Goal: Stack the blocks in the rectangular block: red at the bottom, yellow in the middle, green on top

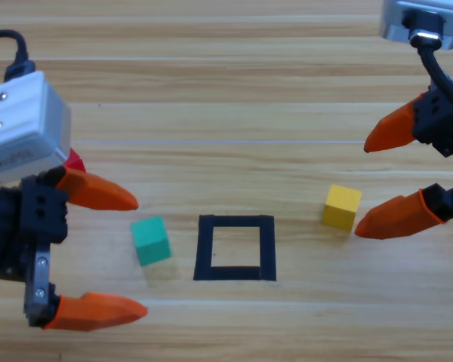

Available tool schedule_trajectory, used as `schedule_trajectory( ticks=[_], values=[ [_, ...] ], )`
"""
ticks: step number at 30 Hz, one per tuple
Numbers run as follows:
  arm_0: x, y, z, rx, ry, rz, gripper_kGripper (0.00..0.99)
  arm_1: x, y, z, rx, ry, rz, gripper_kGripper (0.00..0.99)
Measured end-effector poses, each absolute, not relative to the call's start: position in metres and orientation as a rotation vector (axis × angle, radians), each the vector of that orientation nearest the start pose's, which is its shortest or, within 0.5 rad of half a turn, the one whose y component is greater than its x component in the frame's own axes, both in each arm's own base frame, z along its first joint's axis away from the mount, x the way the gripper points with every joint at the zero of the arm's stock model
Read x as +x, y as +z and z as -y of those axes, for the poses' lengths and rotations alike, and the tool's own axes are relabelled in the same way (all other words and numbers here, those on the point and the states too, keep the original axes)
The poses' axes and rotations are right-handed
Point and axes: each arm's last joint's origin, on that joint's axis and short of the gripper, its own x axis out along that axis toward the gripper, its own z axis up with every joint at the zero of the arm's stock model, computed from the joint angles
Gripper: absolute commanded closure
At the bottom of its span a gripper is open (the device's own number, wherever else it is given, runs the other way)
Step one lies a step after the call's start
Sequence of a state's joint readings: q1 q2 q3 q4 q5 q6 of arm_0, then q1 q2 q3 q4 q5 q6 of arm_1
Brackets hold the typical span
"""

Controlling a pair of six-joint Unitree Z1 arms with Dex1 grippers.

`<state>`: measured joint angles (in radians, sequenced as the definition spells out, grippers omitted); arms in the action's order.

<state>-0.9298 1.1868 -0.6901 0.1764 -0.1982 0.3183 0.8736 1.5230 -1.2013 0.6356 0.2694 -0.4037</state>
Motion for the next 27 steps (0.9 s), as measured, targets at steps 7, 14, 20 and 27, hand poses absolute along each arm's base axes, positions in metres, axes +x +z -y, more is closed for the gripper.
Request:
schedule_trajectory(
  ticks=[7, 14, 20, 27],
  values=[
    [0.1, 0.3, 0.15, 0.528, -1.185, -0.487, 0.0, 0.167, 0.342, -0.22, -0.632, 1.242, -0.745, 0.001],
    [0.1, 0.3, 0.15, 0.531, -1.179, -0.487, 0.0, 0.168, 0.34, -0.221, -0.597, 1.226, -0.776, 0.008],
    [0.103, 0.3, 0.149, 0.533, -1.122, -0.496, 0.0, 0.185, 0.324, -0.23, -0.452, 0.948, -0.921, 0.036],
    [0.125, 0.311, 0.145, 0.36, -0.708, -0.592, 0.0, 0.212, 0.302, -0.246, -0.334, 0.602, -1.002, 0.036]
  ],
)
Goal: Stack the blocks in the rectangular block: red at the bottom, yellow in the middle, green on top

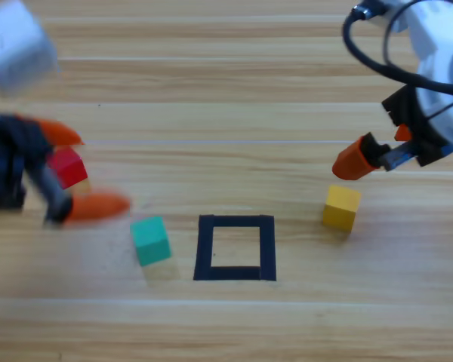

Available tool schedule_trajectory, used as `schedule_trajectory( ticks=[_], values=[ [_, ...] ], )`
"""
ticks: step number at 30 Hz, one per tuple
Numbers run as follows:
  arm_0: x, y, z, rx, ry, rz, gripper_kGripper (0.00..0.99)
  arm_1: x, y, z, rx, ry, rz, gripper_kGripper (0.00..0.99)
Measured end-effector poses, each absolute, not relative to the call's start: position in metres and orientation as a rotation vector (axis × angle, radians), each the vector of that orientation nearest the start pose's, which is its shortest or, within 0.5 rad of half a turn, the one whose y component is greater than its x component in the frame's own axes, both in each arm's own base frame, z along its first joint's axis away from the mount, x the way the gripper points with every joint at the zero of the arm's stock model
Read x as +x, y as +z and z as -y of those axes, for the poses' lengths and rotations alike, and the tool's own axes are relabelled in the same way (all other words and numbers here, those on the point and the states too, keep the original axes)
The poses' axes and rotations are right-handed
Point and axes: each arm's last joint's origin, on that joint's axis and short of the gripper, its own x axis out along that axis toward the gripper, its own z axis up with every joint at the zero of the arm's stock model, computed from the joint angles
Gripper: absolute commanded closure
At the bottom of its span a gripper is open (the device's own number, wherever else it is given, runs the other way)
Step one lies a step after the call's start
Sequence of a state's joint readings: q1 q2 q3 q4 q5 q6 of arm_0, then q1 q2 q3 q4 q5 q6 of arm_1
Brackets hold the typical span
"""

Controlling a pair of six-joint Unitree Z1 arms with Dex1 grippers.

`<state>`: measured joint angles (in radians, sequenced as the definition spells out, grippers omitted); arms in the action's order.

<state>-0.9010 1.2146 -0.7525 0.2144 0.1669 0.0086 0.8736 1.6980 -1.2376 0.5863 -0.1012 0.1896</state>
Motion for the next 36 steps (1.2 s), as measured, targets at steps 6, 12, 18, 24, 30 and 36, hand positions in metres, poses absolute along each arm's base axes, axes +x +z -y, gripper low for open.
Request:
schedule_trajectory(
  ticks=[6, 12, 18, 24, 30, 36],
  values=[
    [0.18, 0.344, 0.145, 0.071, -0.436, -0.685, 0.0, 0.227, 0.29, -0.262, -0.186, 0.473, -1.094, 0.002],
    [0.214, 0.363, 0.136, -0.01, -0.287, -0.758, 0.0, 0.233, 0.28, -0.267, -0.02, 0.307, -1.136, 0.0],
    [0.255, 0.33, 0.135, -0.164, -0.151, -0.979, 0.0, 0.235, 0.281, -0.264, 0.116, 0.149, -1.118, 0.002],
    [0.302, 0.298, 0.143, -0.2, 0.005, -1.124, 0.021, 0.235, 0.279, -0.264, 0.179, 0.099, -1.132, 0.002],
    [0.32, 0.287, 0.127, -0.325, -0.013, -1.203, 0.019, 0.244, 0.253, -0.275, 0.163, 0.048, -1.177, 0.004],
    [0.337, 0.276, 0.107, -0.435, 0.216, -1.221, 0.014, 0.254, 0.242, -0.286, 0.166, 0.027, -1.191, 0.005]
  ],
)
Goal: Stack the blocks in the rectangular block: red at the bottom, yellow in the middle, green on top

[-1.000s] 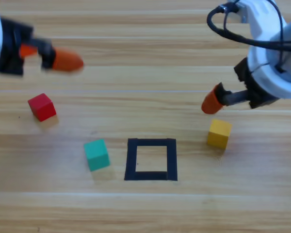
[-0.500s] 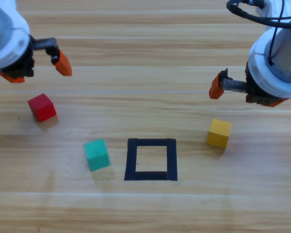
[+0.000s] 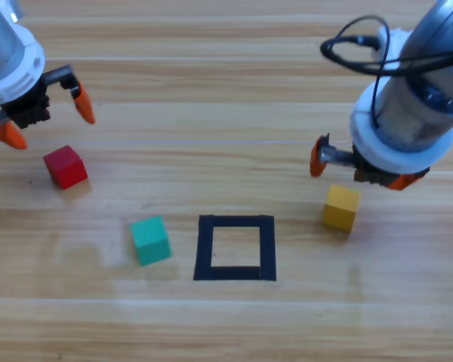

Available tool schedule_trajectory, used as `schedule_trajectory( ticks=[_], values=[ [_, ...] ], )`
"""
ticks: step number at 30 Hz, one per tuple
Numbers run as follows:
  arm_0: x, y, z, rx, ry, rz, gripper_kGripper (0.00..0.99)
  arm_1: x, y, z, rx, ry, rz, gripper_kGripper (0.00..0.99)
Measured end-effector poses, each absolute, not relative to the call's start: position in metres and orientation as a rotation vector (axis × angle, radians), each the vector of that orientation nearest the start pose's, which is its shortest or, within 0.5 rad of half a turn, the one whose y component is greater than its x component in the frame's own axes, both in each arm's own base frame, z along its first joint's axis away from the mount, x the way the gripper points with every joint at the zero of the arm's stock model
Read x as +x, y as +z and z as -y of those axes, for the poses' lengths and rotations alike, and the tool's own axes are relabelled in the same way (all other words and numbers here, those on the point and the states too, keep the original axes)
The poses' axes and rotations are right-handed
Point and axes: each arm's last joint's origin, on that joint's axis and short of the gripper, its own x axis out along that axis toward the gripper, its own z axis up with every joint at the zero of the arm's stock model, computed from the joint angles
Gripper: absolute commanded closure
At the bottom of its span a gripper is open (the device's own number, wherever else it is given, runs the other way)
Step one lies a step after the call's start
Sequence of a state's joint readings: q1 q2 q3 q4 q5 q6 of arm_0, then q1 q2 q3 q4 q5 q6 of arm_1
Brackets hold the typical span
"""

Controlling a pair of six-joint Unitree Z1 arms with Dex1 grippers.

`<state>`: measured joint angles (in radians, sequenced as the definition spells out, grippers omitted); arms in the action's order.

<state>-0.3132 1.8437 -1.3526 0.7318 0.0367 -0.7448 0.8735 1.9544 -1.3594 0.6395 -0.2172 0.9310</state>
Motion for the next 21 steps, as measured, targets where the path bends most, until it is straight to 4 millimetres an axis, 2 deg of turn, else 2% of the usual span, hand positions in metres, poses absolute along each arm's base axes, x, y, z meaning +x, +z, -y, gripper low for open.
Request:
schedule_trajectory(
  ticks=[5, 12, 16, 21],
  values=[
    [0.357, 0.268, 0.11, -0.444, 0.32, -1.244, 0.011, 0.257, 0.233, -0.289, 0.183, -0.004, -1.204, 0.004],
    [0.356, 0.265, 0.112, -0.561, 0.458, -1.267, 0.011, 0.266, 0.221, -0.299, 0.205, -0.037, -1.215, 0.008],
    [0.361, 0.261, 0.119, -0.617, 0.518, -1.274, 0.011, 0.275, 0.201, -0.303, 0.184, -0.073, -1.242, 0.013],
    [0.362, 0.248, 0.123, -0.644, 0.614, -1.308, 0.014, 0.287, 0.186, -0.302, 0.184, -0.112, -1.258, 0.042]
  ],
)
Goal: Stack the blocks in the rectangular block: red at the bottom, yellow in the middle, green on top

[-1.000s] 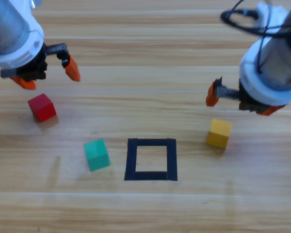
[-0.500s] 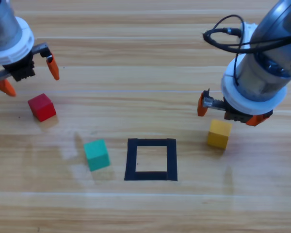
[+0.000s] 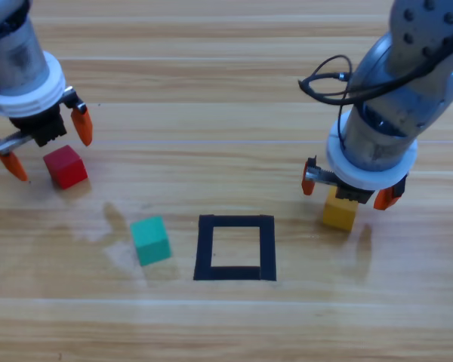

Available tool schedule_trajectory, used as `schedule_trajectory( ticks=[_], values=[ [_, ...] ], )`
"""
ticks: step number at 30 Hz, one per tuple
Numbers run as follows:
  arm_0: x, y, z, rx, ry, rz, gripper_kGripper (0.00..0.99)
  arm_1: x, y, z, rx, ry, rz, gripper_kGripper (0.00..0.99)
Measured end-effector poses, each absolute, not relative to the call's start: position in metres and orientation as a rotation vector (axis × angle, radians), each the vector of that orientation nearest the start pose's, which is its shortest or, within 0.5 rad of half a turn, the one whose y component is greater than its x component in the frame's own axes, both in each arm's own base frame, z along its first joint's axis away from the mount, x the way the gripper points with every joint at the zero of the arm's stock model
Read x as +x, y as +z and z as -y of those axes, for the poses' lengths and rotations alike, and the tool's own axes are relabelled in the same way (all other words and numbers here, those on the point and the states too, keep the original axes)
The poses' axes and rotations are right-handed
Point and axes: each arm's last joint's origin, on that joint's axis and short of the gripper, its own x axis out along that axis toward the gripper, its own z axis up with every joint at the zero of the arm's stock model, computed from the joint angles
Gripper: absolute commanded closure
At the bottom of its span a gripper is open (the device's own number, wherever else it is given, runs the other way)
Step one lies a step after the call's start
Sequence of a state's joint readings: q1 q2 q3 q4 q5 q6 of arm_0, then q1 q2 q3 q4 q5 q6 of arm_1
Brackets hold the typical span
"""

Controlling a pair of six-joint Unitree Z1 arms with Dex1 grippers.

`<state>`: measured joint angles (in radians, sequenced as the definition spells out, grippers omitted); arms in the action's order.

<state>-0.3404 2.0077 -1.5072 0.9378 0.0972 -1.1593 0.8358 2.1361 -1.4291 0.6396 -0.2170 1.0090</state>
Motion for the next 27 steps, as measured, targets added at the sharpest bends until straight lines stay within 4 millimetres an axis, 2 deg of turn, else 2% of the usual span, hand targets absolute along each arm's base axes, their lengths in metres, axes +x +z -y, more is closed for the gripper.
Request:
schedule_trajectory(
  ticks=[9, 19, 27],
  values=[
    [0.385, 0.237, 0.132, -0.664, 0.656, -1.299, 0.016, 0.299, 0.183, -0.296, 0.204, -0.137, -1.259, 0.139],
    [0.405, 0.213, 0.138, -0.656, 0.676, -1.328, 0.019, 0.298, 0.183, -0.296, 0.221, -0.12, -1.287, 0.139],
    [0.411, 0.202, 0.13, -0.662, 0.693, -1.354, 0.017, 0.298, 0.18, -0.297, 0.223, -0.12, -1.297, 0.156]
  ],
)
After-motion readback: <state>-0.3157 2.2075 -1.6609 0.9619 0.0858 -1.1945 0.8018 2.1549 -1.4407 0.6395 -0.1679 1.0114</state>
